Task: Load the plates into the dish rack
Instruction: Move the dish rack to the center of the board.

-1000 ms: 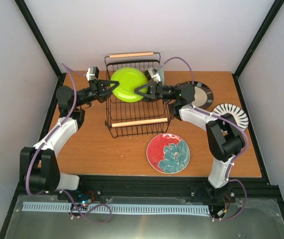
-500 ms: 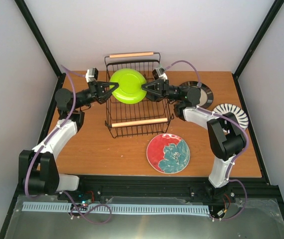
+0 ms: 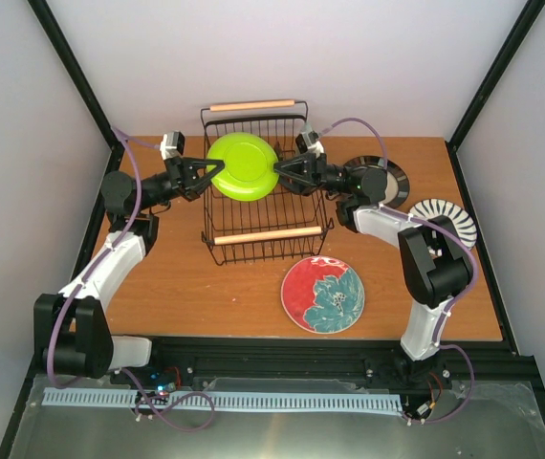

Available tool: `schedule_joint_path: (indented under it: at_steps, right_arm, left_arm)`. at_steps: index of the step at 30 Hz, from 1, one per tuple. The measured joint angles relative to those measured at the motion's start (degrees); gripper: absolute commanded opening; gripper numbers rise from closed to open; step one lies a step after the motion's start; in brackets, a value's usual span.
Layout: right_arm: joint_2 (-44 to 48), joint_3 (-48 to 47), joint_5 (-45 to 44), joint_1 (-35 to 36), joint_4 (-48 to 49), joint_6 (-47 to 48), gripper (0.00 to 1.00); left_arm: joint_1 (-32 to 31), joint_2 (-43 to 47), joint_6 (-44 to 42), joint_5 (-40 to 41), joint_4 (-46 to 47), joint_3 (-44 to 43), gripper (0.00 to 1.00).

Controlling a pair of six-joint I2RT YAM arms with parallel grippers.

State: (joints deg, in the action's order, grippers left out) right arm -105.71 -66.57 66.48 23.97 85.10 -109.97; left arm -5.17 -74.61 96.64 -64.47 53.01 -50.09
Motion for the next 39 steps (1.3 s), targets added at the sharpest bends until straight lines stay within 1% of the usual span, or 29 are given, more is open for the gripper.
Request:
schedule_joint_path:
  at_steps: [5, 10, 14, 18, 20, 21, 23, 25, 27, 28, 29, 30, 31, 35, 36, 39]
  right_arm:
    - [0.0, 0.0, 0.0, 0.0, 0.0, 0.0, 0.35]
    - [-0.4, -0.2, 0.1, 0.0, 0.0, -0.4, 0.22]
    - [-1.9, -1.4, 0.2, 0.1, 0.0, -0.7, 0.18]
    - [-2.8, -2.8, -0.2, 0.2, 0.0, -1.3, 0.05]
    - [-2.8, -3.5, -0.3, 0.2, -0.1, -1.5, 0.03]
    - [-2.8, -3.7, -0.3, 0.3, 0.0, -1.5, 0.03]
    - [-2.8, -3.7, -0.3, 0.3, 0.0, -1.4, 0.03]
    - [-2.8, -3.8, -0.4, 0.3, -0.2, -0.3, 0.03]
    - [-2.0, -4.3, -0.5, 0.3, -1.4, 2.9, 0.03]
    - [-1.2, -4.5, -0.4, 0.4, -3.3, 4.9, 0.03]
    - [-0.2, -4.7, -0.2, 0.4, -5.4, 7.2, 0.03]
    - [1.2, -5.1, 0.0, 0.4, -8.5, 10.2, 0.03]
    - [2.2, -5.4, 0.2, 0.5, -11.1, 12.2, 0.03]
    - [5.4, -9.4, 0.5, 0.3, -23.5, 23.1, 0.03]
    - [5.5, -11.1, 0.5, 0.3, -27.0, 26.0, 0.03]
    - [4.4, -18.4, 0.2, 0.0, -41.3, 35.9, 0.03]
  left_arm:
    - [0.0, 0.0, 0.0, 0.0, 0.0, 0.2, 0.01]
    - [0.0, 0.2, -0.2, 0.2, 0.1, 0.8, 0.01]
    - [0.0, 0.3, -0.5, 0.6, 0.0, 1.2, 0.01]
    - [0.3, 0.3, -1.1, 1.2, 0.0, 1.7, 0.01]
    - [0.6, 0.3, -1.2, 1.4, 0.0, 1.8, 0.01]
    - [0.6, 0.4, -1.3, 1.5, 0.0, 1.8, 0.03]
    - [0.6, 0.6, -1.9, 1.4, -0.6, 1.7, 0.22]
    - [0.7, 0.6, -4.0, 1.1, -3.1, 1.4, 0.35]
    - [1.2, 0.2, -6.4, 0.5, -8.3, 1.3, 0.57]
    - [1.4, -0.2, -7.8, 0.1, -10.9, 1.2, 0.7]
    - [1.8, -0.7, -9.3, -0.2, -13.8, 1.0, 0.87]
    - [2.3, -1.1, -10.8, -0.4, -16.7, 0.6, 0.98]
    - [2.9, -1.7, -12.2, -0.7, -18.9, 0.1, 0.99]
    - [7.3, -3.9, -17.9, -0.8, -27.9, -4.3, 1.0]
    - [8.5, -4.0, -18.5, -0.7, -28.6, -4.8, 1.0]
    - [12.6, -4.0, -25.9, 1.7, -39.7, -10.9, 1.0]
